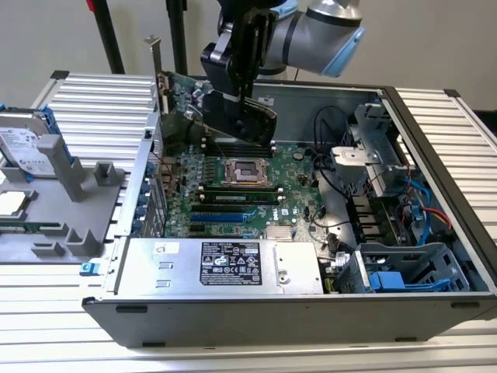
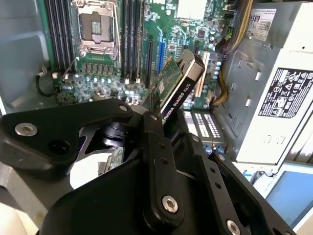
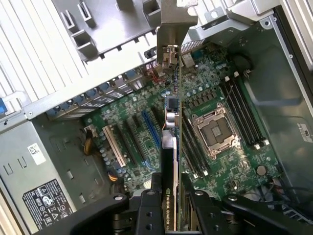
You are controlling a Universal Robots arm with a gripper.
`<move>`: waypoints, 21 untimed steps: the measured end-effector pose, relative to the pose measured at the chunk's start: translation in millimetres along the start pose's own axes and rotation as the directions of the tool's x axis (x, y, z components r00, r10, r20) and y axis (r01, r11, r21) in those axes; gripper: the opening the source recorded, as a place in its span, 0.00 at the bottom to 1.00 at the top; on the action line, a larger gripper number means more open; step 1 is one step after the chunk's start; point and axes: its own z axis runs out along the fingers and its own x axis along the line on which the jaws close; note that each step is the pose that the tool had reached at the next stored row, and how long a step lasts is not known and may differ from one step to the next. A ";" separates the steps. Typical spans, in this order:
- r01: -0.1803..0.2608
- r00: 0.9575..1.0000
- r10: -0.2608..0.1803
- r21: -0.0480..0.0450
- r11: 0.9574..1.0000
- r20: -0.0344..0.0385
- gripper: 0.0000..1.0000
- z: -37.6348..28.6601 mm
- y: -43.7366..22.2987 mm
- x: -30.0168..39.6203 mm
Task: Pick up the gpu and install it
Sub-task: 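Insert the gpu into the slot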
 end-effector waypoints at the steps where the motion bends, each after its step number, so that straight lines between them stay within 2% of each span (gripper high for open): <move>1: 0.006 1.000 -0.006 0.000 1.000 0.000 0.00 0.0 -0.3 -0.1; 10: 0.060 0.998 -0.060 -0.001 0.998 -0.001 0.00 0.0 -3.0 -1.5; 21: 0.115 0.993 -0.115 -0.003 0.993 -0.003 0.00 -0.1 -7.5 -3.7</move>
